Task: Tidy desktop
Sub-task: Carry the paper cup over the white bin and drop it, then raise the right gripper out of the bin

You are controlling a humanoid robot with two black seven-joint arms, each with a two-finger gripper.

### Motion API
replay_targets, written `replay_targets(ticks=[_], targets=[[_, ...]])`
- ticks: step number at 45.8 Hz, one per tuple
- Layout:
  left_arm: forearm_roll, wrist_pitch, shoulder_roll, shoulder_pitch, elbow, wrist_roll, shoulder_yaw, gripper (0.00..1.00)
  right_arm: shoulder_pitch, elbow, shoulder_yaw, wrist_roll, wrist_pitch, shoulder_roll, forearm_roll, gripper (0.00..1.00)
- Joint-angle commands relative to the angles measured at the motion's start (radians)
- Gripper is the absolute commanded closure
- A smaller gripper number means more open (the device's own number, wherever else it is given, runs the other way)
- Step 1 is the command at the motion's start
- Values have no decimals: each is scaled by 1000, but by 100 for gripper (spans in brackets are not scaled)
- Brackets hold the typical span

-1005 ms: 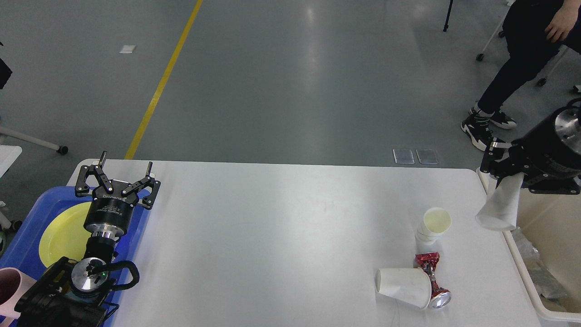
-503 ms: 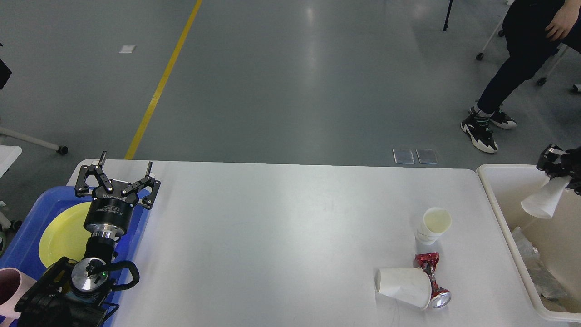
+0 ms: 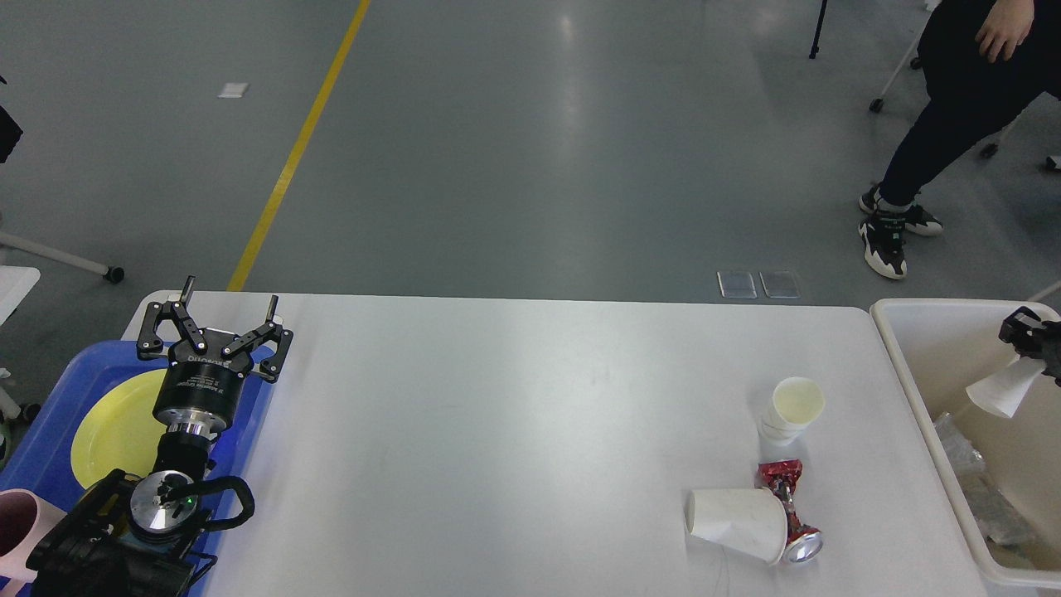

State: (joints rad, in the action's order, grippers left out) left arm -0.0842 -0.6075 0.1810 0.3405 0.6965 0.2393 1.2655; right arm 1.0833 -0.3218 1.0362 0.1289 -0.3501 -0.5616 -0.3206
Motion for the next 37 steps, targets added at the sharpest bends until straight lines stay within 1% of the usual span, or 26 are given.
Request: replay_targets(ticks=[1, 5, 8, 11, 13, 16, 21, 37], targets=[[0, 0, 0, 0, 0, 0, 0, 4, -86, 105, -54, 0, 17, 35, 0, 100], [0, -1, 0, 0, 0, 0, 0, 4, -138, 158, -70, 0, 22, 45, 2, 100], [0, 0, 0, 0, 0, 0, 0, 4, -183, 193, -70, 0, 54, 68, 3, 100], [0, 0, 0, 0, 0, 0, 0, 4, -232, 222, -67, 0, 115, 103, 3, 100], [0, 0, 0, 0, 2, 0, 0, 4, -275, 239, -65, -2, 189, 127, 5, 100], [0, 0, 0, 0, 0, 0, 0, 4, -324, 245, -62, -2, 264, 149, 5, 100], [0, 0, 0, 0, 0, 0, 0, 4, -362, 247, -61, -2, 336, 174, 6, 100], [0, 0, 0, 0, 0, 0, 0, 4, -427, 247, -56, -2, 401, 195, 8, 100]])
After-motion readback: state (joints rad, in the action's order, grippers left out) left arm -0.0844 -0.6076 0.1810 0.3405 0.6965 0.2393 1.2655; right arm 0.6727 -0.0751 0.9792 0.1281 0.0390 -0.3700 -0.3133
